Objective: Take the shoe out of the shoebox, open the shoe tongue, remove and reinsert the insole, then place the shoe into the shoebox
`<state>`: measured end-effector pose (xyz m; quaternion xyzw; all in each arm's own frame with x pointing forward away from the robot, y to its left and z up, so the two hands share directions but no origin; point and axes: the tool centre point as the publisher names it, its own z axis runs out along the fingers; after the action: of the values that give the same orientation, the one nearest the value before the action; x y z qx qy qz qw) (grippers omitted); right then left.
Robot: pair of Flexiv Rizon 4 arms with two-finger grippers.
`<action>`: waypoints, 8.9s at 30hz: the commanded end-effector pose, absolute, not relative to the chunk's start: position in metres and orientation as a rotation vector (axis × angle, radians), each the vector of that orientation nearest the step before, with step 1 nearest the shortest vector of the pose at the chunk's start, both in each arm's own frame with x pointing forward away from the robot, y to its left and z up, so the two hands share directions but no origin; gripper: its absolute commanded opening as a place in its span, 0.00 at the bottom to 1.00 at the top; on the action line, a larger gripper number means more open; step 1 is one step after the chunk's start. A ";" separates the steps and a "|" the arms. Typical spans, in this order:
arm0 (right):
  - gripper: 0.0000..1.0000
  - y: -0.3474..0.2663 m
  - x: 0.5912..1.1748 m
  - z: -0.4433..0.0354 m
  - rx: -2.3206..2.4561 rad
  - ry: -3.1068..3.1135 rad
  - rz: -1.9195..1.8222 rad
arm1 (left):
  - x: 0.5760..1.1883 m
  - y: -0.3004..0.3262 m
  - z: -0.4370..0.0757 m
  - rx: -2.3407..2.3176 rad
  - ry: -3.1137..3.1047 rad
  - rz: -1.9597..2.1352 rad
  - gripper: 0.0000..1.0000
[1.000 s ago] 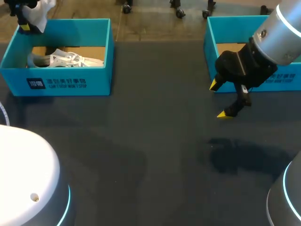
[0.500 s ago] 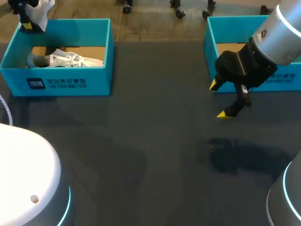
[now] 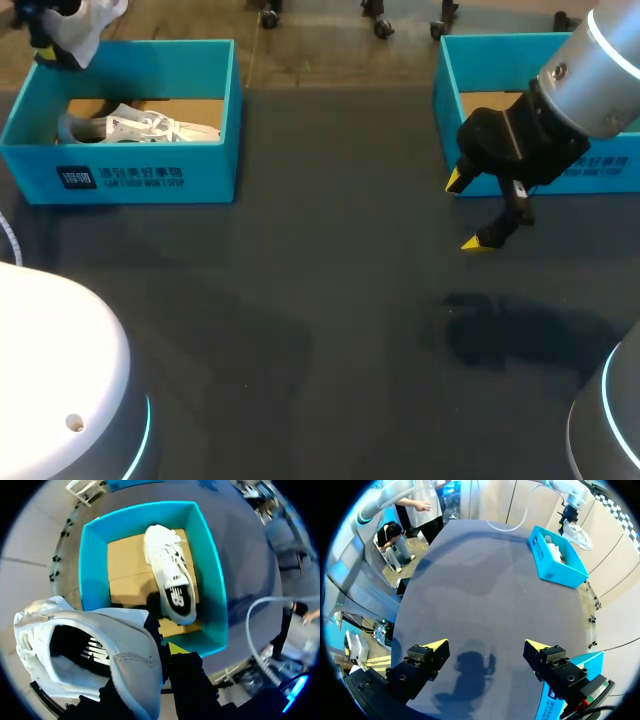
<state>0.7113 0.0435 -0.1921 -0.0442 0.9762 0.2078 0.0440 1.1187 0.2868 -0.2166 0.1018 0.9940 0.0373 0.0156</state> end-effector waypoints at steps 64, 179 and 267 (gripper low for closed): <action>1.00 0.045 0.712 -0.193 -0.133 2.985 0.632 | 1.146 0.309 -0.238 2.118 2.352 0.237 0.00; 1.00 0.045 0.712 -0.193 -0.133 2.985 0.632 | 1.121 0.276 -0.256 2.200 2.167 0.055 1.00; 1.00 0.045 0.712 -0.193 -0.133 2.985 0.632 | 1.068 0.277 -0.390 2.306 2.175 0.056 0.61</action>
<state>0.7113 0.0435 -0.1921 -0.0442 0.9762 0.2078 0.0440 1.0683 0.2764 -0.3868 0.7282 0.6850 0.0157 -0.0153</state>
